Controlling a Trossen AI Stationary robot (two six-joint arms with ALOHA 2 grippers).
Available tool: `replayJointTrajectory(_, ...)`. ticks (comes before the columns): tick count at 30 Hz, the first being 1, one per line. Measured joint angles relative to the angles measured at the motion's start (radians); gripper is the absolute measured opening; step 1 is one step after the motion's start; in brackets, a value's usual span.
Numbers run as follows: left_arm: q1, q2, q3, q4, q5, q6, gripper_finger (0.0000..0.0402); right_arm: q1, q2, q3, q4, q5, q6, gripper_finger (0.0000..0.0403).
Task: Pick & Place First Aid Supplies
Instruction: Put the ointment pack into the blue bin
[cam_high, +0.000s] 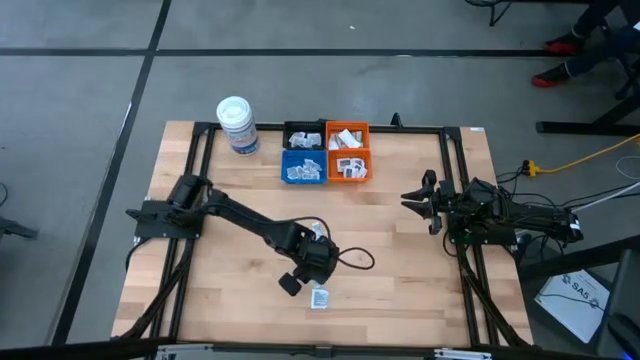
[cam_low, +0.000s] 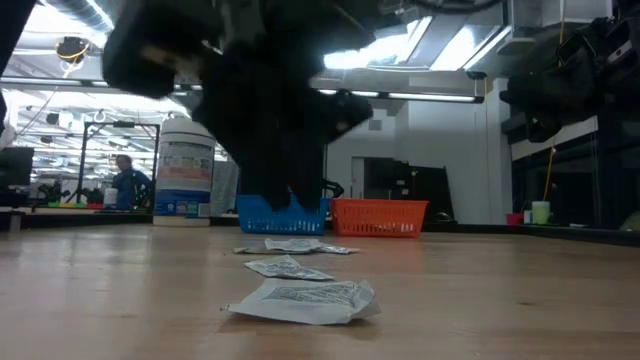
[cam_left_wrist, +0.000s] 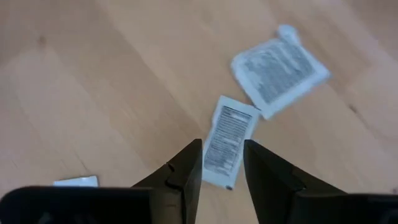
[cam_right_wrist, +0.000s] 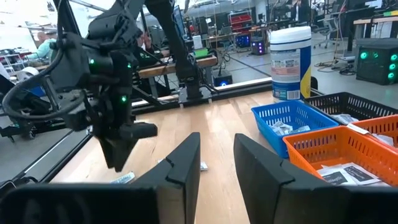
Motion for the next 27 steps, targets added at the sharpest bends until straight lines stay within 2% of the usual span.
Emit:
replayJointTrajectory(4,-0.001,0.039,0.0,0.03,-0.051,-0.081,0.0111,0.0,0.0,0.0,0.0,0.0,0.0,0.01)
replayJointTrajectory(8,-0.001,0.056,0.0,0.025,-0.107,-0.086,0.0113,0.0,0.0,0.0,0.0,0.0,0.0,0.01)
replayJointTrajectory(15,-0.001,0.056,0.0,-0.036,-0.106,-0.13,0.011,0.0,0.0,0.0,0.0,0.0,0.0,0.01)
replayJointTrajectory(27,-0.001,0.06,-0.047,0.028,-0.103,-0.222,0.0109,0.0,0.0,0.0,0.0,0.0,0.0,0.01)
